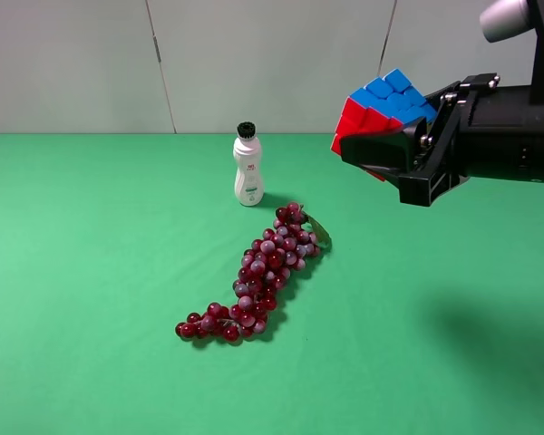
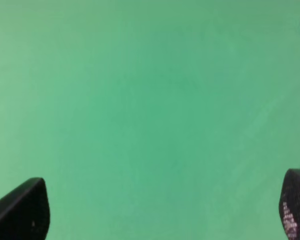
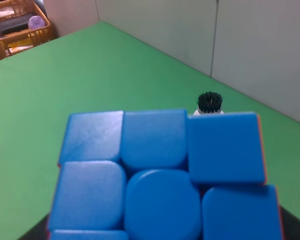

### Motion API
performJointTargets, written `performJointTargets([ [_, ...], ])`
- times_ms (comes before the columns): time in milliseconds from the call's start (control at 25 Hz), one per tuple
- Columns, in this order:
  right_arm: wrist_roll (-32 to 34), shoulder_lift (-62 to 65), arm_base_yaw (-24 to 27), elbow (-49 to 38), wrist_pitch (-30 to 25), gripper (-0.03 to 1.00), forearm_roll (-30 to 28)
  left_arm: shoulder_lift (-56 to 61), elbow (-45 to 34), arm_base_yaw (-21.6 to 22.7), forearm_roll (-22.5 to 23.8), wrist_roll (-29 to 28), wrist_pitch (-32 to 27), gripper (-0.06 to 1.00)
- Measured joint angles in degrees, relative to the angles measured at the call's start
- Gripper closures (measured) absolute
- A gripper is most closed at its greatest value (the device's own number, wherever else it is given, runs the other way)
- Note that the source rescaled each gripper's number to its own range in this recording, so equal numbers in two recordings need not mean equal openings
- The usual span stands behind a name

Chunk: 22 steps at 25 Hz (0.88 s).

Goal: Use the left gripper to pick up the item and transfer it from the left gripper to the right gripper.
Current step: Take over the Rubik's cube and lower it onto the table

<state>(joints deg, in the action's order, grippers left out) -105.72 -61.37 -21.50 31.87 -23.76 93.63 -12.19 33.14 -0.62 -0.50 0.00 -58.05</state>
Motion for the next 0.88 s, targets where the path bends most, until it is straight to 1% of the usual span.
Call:
performJointTargets([
  [200, 0.0, 0.0, 0.0, 0.0, 1.48, 0.97, -0.06, 8.71, -3.23, 0.0, 0.5, 0.0, -3.99, 0.15],
  [320, 0.0, 0.0, 0.0, 0.0, 2.85, 0.97, -0.08, 11.92, -4.47, 0.0, 0.5, 0.0, -3.89, 0.15],
  [520, 0.72, 0.0, 0.0, 0.0, 3.5, 0.97, -0.08, 12.39, -5.21, 0.0, 0.5, -0.33, -2.65, 0.15],
  [720, 1.72, 0.0, 0.0, 0.0, 4.54, 0.97, -0.39, 12.39, -5.21, 0.0, 0.8, -0.33, -2.65, 0.15],
  [800, 2.69, 0.0, 0.0, 0.0, 4.78, 0.97, -0.94, 12.39, -5.21, 0.0, 0.8, -0.33, -2.65, 0.15],
  [880, 5.45, 0.0, 0.0, 0.0, 5.58, 0.97, -1.81, 12.39, -5.21, 0.0, 0.8, -0.33, -2.65, 0.15],
])
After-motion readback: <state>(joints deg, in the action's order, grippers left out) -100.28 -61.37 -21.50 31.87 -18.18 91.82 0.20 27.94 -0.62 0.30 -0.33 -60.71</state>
